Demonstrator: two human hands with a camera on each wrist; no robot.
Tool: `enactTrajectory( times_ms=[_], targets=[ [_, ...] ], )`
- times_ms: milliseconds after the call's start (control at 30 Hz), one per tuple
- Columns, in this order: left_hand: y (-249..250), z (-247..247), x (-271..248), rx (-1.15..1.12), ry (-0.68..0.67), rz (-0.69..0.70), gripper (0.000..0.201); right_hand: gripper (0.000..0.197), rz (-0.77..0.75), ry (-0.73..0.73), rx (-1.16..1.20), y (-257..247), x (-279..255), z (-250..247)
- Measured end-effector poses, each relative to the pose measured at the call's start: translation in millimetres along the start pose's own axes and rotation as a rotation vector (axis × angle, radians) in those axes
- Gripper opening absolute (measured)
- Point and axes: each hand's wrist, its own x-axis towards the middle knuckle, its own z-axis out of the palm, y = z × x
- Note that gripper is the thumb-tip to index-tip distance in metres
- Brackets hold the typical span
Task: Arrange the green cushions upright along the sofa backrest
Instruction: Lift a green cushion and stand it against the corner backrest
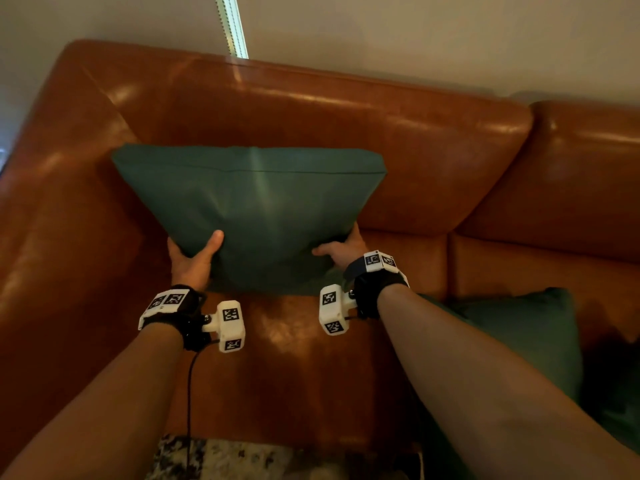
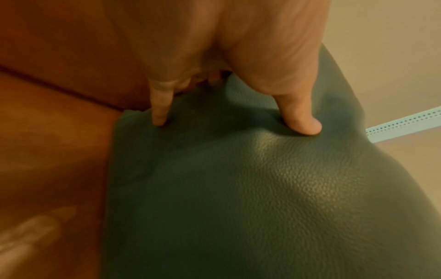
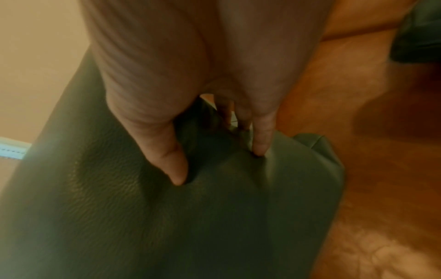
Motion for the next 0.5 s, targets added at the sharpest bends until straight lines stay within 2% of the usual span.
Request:
enactTrajectory(
  times_ms=[133,267,367,433,500],
  targets=[
    [-18,1,-15,0.005,0.019,0.010,0.101,0.106,-0.003,-0.043,-0.025,9,-4,-10],
    [-47,21,-55,0.015,0.031,-0.026,0.086,0.113,0.007,-0.057,-0.041,20,-17,-37],
    [-75,46,-96,-0.009,-0.040,-0.191,0.077,0.102,0.073,-0.024,-0.101,41,-32,-77],
    [-93,67,-123,-0.047,-0.141,-0.259,0.055,0.094,0.143,-0.005,-0.072,63,-42,-110],
    [-113,90,-150,-0.002,-0.218,-0.265,0.039,0.074,0.192,0.025,-0.020,86,-53,-148]
  ],
)
